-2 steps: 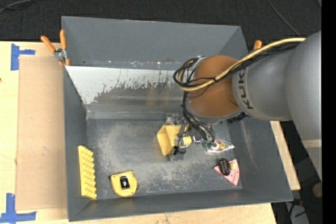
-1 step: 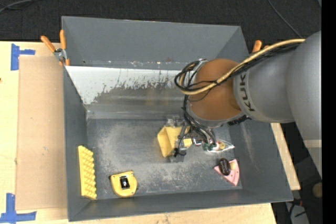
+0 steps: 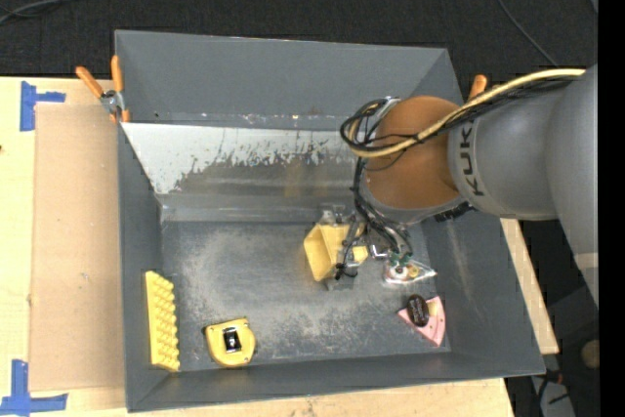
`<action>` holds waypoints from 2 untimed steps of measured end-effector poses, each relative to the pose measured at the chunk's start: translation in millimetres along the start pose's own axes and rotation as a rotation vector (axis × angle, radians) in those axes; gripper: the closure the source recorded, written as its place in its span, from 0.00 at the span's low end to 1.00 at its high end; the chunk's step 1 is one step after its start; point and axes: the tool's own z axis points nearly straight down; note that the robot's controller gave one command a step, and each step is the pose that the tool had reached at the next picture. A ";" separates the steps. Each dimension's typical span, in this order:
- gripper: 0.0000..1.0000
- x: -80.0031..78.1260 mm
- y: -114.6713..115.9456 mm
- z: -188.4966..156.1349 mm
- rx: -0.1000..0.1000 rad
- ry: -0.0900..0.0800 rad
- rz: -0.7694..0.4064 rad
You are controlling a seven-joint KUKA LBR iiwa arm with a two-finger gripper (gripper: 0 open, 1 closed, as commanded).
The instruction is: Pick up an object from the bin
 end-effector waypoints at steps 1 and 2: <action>1.00 -12.4 -5.6 0.3 0.000 0.001 0.019; 1.00 6.6 -5.2 -0.6 0.000 -0.010 0.059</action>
Offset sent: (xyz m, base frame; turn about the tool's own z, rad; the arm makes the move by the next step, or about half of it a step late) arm -0.0146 -0.0054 -0.0031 0.0659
